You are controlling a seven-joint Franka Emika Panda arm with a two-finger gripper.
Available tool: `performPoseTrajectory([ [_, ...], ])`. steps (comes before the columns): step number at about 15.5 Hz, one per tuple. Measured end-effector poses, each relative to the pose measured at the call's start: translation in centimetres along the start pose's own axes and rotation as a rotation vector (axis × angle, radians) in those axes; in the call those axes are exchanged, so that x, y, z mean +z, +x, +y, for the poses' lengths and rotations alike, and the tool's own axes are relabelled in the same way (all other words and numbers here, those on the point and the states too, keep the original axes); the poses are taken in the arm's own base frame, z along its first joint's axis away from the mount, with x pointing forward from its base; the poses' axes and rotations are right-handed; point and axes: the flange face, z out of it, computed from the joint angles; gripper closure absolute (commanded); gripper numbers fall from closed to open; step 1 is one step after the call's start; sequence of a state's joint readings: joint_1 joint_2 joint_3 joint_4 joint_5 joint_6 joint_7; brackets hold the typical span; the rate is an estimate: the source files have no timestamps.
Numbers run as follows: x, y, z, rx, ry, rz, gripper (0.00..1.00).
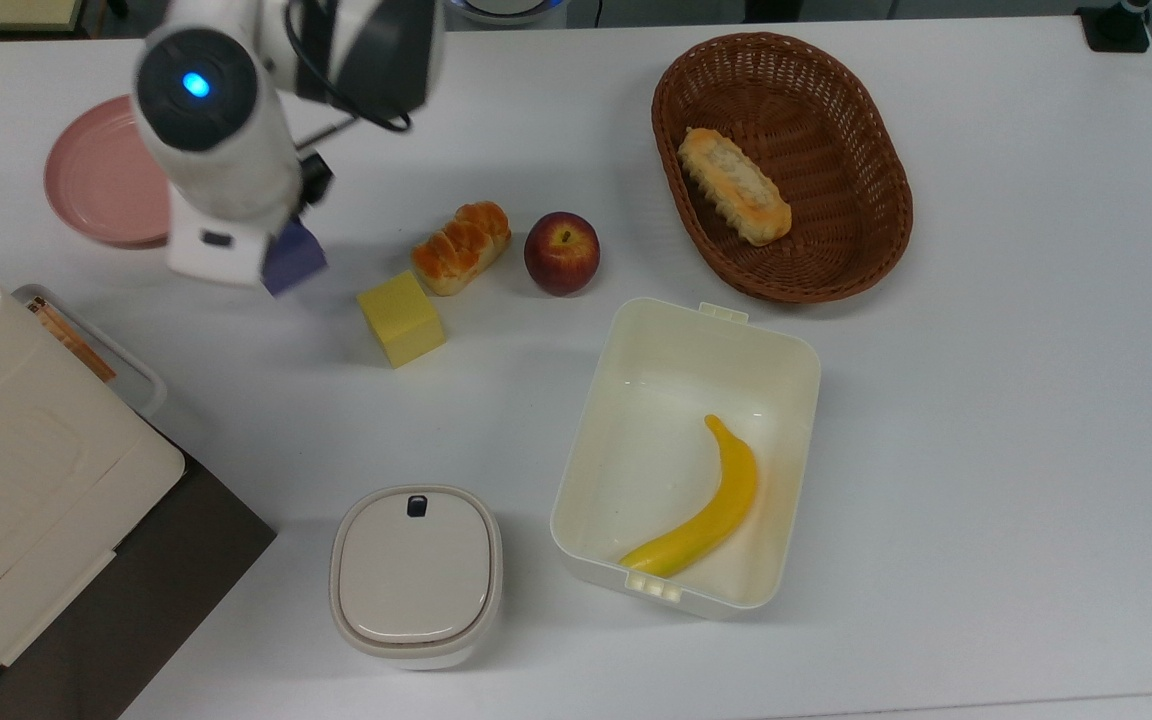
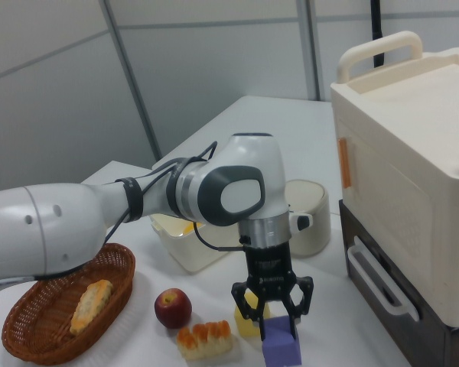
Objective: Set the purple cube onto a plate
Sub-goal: 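Lift the purple cube and carry it over the pink plate, then open the gripper to release the cube and raise it away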
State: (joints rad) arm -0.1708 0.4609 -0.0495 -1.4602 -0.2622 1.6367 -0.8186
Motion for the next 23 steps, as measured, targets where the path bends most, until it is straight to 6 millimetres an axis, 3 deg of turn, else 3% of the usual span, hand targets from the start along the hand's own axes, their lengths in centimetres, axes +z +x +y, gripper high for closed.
performPoseTrajectory([
  [4,0.5,-5.0,2.1,0.069,0.005,-0.117,0.69],
  [8,4.0,-9.8,5.5,0.134,0.065,-0.144,0.67],
  [9,5.1,-11.0,6.3,0.129,0.085,-0.149,0.54],
  [11,6.2,-12.3,7.1,0.126,0.105,-0.152,0.02],
  [14,6.9,-13.4,7.7,0.139,0.119,-0.153,0.0],
  [19,5.6,-12.9,7.5,0.161,0.096,-0.141,0.0],
  [21,3.1,-12.7,7.1,0.228,0.059,-0.111,0.0],
  [23,-0.6,-11.8,5.8,0.275,0.015,-0.06,0.0],
])
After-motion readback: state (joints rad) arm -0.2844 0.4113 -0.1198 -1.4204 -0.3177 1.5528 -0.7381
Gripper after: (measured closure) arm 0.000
